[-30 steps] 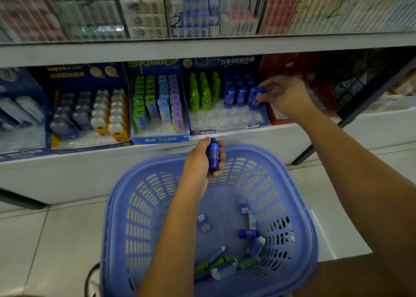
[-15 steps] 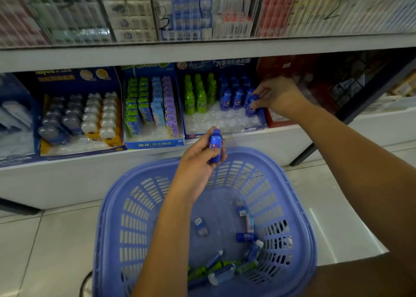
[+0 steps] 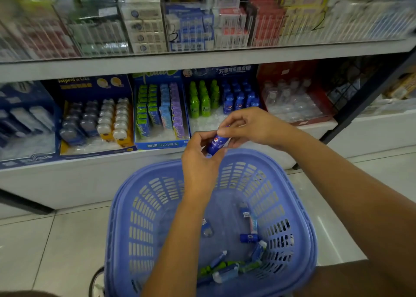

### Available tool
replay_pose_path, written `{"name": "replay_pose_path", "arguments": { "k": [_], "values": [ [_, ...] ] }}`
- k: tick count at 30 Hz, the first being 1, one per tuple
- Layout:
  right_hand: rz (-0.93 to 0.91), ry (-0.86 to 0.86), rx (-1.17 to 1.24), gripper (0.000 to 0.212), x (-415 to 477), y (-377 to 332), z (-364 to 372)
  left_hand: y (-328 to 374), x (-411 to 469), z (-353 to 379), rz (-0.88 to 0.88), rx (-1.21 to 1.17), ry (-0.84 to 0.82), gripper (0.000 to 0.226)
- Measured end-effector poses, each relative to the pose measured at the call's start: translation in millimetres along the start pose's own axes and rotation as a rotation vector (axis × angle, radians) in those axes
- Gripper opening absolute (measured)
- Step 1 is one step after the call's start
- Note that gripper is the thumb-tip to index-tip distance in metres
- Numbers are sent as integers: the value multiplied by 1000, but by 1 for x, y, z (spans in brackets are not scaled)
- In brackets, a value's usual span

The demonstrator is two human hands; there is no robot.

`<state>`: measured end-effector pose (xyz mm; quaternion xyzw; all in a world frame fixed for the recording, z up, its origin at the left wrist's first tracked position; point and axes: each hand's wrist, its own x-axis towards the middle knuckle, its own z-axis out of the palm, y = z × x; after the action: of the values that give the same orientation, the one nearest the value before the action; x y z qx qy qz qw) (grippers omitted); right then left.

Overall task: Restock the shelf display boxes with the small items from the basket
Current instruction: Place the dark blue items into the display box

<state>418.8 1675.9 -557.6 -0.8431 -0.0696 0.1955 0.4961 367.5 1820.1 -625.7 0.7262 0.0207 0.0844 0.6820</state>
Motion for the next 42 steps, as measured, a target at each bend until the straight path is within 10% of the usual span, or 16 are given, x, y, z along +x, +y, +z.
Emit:
{"name": "replay_pose_path", "arguments": {
  "k": [12,21,42],
  "values": [
    [-108,135,92,21,0,-1,-20,10,19,4,-12,-66,-91,32],
    [-113,464,-523,32,36,23,-73,-15,34,22,237,836,-443,65],
    [-6,325,-798,48,49,20,-55,-18,24,21,286,704,-357,49]
  ]
}}
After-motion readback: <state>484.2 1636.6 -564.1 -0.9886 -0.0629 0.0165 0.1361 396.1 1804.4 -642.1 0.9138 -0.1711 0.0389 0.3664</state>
